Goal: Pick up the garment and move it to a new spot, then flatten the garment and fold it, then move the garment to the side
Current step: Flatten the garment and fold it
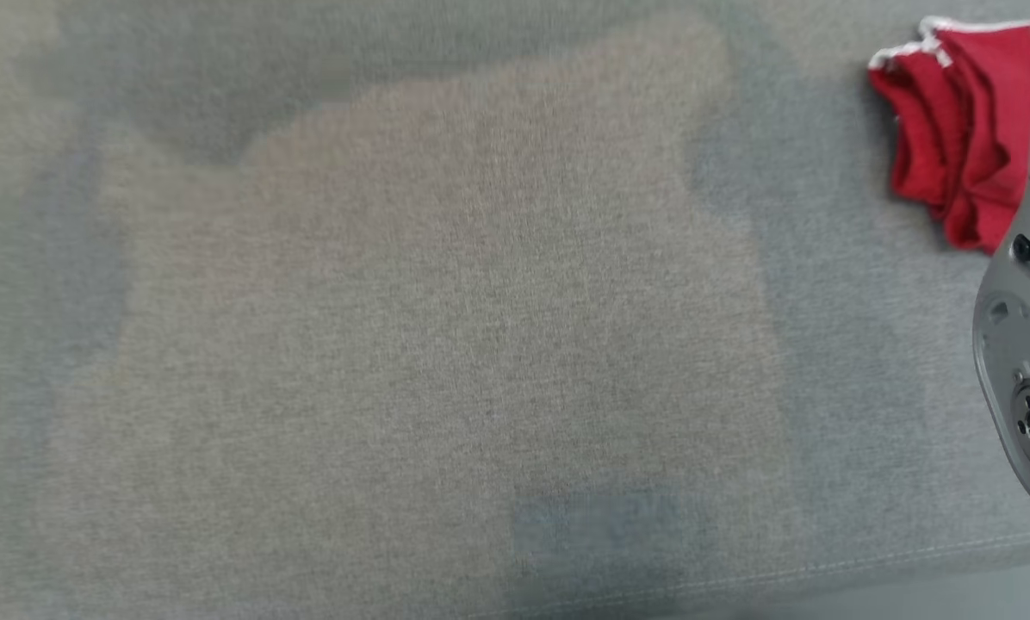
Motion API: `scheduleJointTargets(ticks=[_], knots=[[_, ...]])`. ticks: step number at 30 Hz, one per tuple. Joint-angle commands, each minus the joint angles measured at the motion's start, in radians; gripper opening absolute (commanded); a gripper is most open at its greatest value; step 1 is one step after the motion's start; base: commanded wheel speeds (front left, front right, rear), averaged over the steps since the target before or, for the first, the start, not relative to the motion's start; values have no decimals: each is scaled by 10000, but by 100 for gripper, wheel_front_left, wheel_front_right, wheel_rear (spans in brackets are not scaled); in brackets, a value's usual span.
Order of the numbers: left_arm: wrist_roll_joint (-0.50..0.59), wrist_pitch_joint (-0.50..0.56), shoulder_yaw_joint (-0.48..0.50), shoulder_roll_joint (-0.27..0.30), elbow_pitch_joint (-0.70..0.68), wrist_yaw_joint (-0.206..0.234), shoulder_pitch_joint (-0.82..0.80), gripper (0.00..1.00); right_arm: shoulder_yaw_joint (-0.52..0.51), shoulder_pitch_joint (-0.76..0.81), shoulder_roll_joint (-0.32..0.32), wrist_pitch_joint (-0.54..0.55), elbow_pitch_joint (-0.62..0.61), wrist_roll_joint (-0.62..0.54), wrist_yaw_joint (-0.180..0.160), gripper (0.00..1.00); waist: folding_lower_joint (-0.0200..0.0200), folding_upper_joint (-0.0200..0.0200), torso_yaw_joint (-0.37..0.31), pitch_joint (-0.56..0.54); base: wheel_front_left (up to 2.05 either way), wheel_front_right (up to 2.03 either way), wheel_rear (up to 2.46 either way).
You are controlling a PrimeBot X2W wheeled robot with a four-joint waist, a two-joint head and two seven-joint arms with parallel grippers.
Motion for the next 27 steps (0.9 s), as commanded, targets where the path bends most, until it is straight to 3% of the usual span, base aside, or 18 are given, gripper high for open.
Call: scheduleJointTargets(ticks=[1,6,11,18,21,27], knots=[[-188,-55,-86,35,-143,12,161,0,-23,33,-35,-120,137,-168,-5,0,-1,-1,114,2534,0,0,0],[-676,-68,614,-216,-683,13,1478,0,-481,793,-26,-817,302,-514,-7,0,-1,-1,489,3400,0,0,0],[-968,-67,968,-303,-1584,13,3162,0,-692,1863,-38,-1374,675,-222,-7,0,-1,-1,694,3328,0,0,0],[-1932,-69,1679,172,-3410,12,7067,0,-851,4524,-40,-2621,887,859,-7,0,-1,-1,732,2130,0,0,0],[-1960,-68,2400,364,-4174,12,9932,0,-727,6478,-30,-3132,479,1348,-7,0,-1,-1,695,1164,0,0,0],[-1722,-68,3501,-472,-4648,12,13783,0,-739,9437,-38,-3212,-635,1864,-7,0,-1,-1,678,-73,0,0,0]])
